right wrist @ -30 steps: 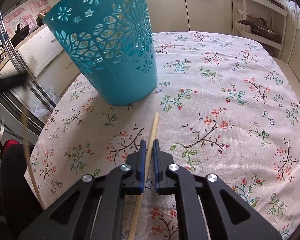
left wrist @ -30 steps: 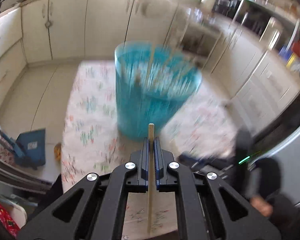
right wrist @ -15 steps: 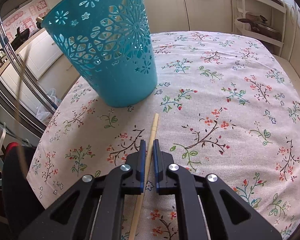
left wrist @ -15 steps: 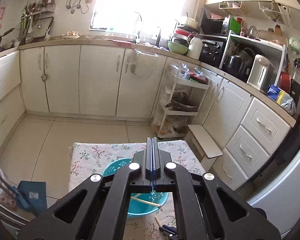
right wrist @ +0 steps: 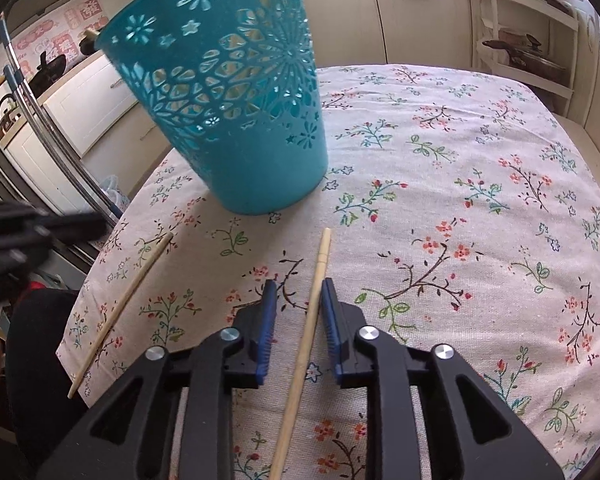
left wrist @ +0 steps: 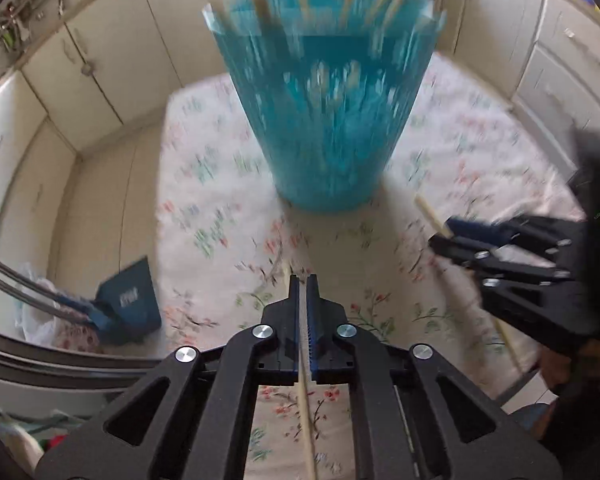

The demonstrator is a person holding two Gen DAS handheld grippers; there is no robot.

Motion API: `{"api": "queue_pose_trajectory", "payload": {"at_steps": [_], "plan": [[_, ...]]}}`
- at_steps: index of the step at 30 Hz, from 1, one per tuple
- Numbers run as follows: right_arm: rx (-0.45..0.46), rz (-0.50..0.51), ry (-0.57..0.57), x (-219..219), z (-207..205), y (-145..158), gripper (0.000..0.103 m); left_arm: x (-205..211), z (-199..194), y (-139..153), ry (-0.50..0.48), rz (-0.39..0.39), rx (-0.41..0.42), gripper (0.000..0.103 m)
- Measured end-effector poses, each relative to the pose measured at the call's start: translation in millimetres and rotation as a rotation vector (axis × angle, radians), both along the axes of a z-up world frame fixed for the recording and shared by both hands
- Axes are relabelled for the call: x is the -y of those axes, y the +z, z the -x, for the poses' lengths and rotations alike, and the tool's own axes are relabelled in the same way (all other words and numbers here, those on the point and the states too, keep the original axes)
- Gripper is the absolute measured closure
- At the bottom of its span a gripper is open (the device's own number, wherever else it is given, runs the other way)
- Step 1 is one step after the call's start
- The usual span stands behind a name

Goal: Organize utensils
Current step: 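Carry the stick over the teal basket and open the left tool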

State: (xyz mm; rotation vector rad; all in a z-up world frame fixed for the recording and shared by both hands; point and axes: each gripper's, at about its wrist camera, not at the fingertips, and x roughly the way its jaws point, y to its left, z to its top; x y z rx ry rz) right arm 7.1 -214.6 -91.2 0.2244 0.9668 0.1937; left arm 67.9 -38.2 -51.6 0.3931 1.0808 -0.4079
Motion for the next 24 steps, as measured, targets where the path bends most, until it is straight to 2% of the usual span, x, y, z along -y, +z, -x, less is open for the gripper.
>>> {"api": "queue_pose_trajectory", "payload": {"at_steps": [2, 5, 8, 12, 13, 15, 16, 18, 19, 21, 24], "plan": [[0.003, 0.006, 0.002, -0.4, 0.7, 0.0, 0.077, 6.2, -6.3, -16.1, 0.012, -0.066, 0.019, 0.093], [0.006, 0.003, 0.001, 0.5, 1.7, -0.3, 0.077, 8.2, -16.9, -34.0, 0.036, -0.084, -0.018, 0.093], [0.01, 0.012, 0.002, -1.4, 2.7, -0.2, 0.077, 11.6, -12.3, -37.1, 0.013, -0.113, 0.015, 0.093], [0.011, 0.008, 0.0, -5.4, 5.8, 0.7, 0.077, 10.1, -9.2, -36.1, 0.0, -0.108, -0.001, 0.098], [0.01, 0.004, 0.0, -5.2, 6.2, 0.7, 0.077, 7.5, -7.9, -30.1, -0.002, -0.063, -0.035, 0.098], [0.006, -0.005, -0.002, -4.4, 6.7, 0.8, 0.077, 3.7, -1.3, -8.0, -0.01, 0.061, -0.093, 0.098], [0.006, -0.007, -0.003, -2.9, 5.7, 1.0, 0.077, 1.2, 2.9, 15.9, -0.025, 0.162, -0.116, 0.098], [0.005, -0.007, -0.004, -1.2, 4.5, 1.2, 0.076, 0.3, 7.8, 56.9, -0.048, 0.274, -0.092, 0.099], [0.005, -0.007, -0.003, -1.6, 4.4, 1.3, 0.076, 0.5, 8.5, 80.1, -0.058, 0.319, -0.059, 0.099], [0.005, -0.006, -0.002, -1.1, 4.1, 1.4, 0.075, 2.1, 3.6, 134.9, -0.065, 0.399, 0.066, 0.099], [0.003, -0.012, -0.001, 1.8, 3.3, 1.5, 0.075, 6.9, -15.4, 182.0, -0.031, 0.469, 0.206, 0.099]]}}
